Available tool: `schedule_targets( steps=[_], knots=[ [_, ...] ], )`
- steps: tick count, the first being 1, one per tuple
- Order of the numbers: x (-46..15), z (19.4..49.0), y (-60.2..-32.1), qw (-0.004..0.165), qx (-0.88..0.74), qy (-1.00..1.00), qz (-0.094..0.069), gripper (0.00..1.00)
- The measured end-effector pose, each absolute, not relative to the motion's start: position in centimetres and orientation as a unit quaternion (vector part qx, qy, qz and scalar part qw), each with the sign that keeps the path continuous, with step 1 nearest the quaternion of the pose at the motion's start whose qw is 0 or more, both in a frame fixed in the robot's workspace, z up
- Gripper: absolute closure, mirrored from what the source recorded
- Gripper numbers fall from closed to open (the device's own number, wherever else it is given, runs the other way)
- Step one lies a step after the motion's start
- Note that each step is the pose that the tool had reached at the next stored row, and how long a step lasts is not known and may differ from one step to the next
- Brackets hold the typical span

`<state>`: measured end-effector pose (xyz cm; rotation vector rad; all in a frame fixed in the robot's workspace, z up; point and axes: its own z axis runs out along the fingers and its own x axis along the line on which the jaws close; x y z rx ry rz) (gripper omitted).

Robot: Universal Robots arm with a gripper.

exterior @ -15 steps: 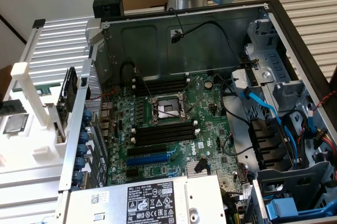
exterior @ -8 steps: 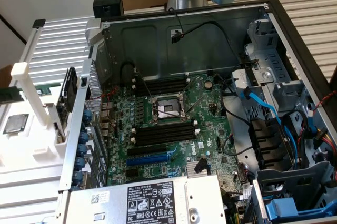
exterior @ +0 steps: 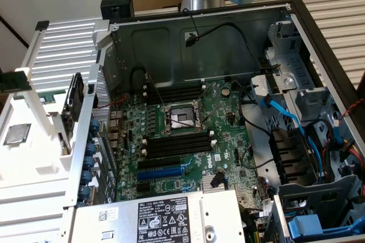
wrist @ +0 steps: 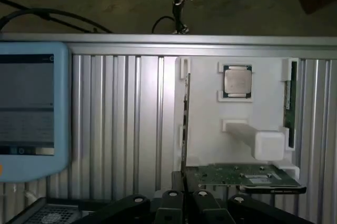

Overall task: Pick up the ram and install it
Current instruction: 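Pick up the ram and move it above insertion slot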

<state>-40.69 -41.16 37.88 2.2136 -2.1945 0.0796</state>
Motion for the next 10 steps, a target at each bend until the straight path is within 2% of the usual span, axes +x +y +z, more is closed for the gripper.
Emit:
schedule_targets(
  steps=[5,10],
  knots=[
    [-38.9,38.2,-40.6,0.014,0.71,-0.704,0.026,0.87],
    [-35.4,40.7,-40.5,0.014,0.71,-0.704,0.026,0.87]
  ],
)
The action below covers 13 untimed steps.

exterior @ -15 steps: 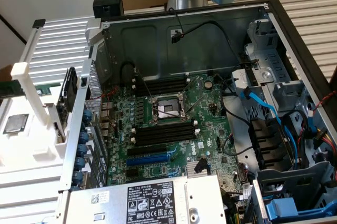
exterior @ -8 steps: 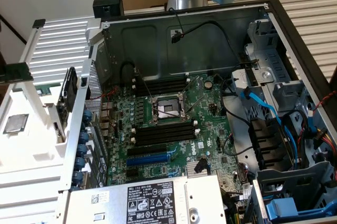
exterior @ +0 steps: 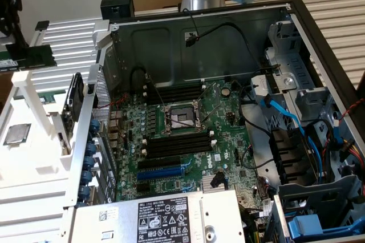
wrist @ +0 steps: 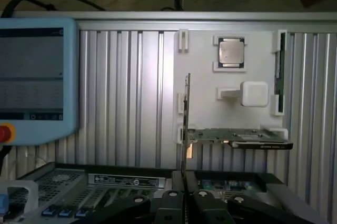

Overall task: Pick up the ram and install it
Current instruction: 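Pick up the ram and move it above insertion slot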

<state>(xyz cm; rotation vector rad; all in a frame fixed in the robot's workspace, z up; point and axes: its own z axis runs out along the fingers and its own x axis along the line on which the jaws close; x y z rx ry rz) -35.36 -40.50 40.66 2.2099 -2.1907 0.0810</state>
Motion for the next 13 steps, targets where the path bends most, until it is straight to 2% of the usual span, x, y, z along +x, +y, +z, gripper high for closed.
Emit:
schedule_targets(
  steps=[13],
  knots=[
    [-30.0,43.4,-40.4,0.017,0.71,-0.704,0.028,0.87]
  ],
)
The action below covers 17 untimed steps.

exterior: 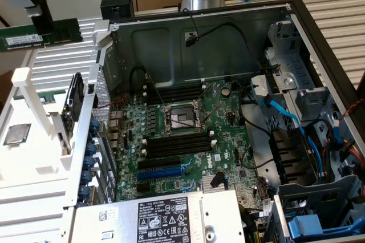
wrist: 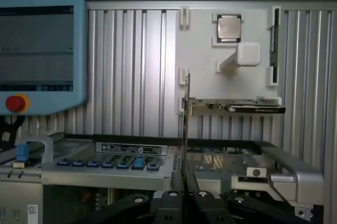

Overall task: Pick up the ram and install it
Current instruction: 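Pick up the ram and move it above insertion slot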

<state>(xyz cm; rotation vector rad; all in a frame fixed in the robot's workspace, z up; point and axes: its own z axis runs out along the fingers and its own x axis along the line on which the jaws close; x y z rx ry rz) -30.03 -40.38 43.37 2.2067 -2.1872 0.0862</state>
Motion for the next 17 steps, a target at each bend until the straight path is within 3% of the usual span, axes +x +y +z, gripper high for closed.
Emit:
schedule_targets(
  steps=[17],
  knots=[
    [-20.7,43.4,-40.1,0.0,0.71,-0.704,0.011,0.87]
  ],
)
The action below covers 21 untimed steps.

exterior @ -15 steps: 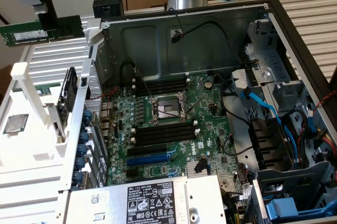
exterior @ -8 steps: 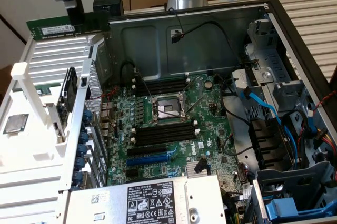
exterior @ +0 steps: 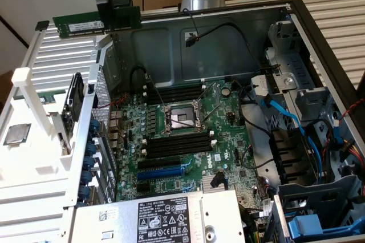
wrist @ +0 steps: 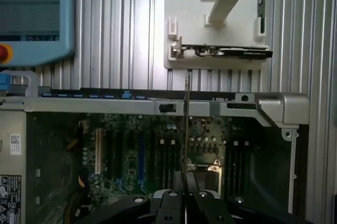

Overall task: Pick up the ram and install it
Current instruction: 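Pick up the ram and move it above insertion slot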

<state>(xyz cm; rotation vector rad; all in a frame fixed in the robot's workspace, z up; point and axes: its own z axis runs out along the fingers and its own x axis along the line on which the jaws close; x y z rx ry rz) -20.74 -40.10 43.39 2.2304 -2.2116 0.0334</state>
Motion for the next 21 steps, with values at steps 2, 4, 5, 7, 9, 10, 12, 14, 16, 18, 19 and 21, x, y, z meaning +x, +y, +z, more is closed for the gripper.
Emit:
schedule_targets(
  steps=[2,4,5,7,9,10,12,14,16,18,19,21],
  knots=[
    [-19.8,43.4,-40.0,0.0,0.71,-0.704,0.01,0.87],
    [-18.9,43.4,-39.9,0.0,0.71,-0.704,0.009,0.87],
    [-18.5,43.4,-39.9,0.0,0.71,-0.704,0.009,0.87],
    [-17.1,43.3,-39.7,0.0,0.71,-0.704,0.007,0.87],
    [-15.3,43.0,-39.6,0.0,0.71,-0.704,0.005,0.87],
    [-14.8,42.9,-39.6,0.0,0.71,-0.704,0.005,0.87],
    [-13.9,42.6,-39.5,0.0,0.71,-0.704,0.004,0.87],
    [-12.5,42.0,-39.4,0.001,0.71,-0.704,0.003,0.87],
    [-11.6,41.7,-39.3,0.001,0.71,-0.704,0.003,0.87],
    [-10.7,41.1,-39.3,0.001,0.71,-0.704,0.003,0.87],
    [-10.6,40.9,-39.3,0.0,0.71,-0.704,0.003,0.87],
    [-10.5,40.6,-39.3,0.0,0.71,-0.704,0.002,0.87]
  ],
)
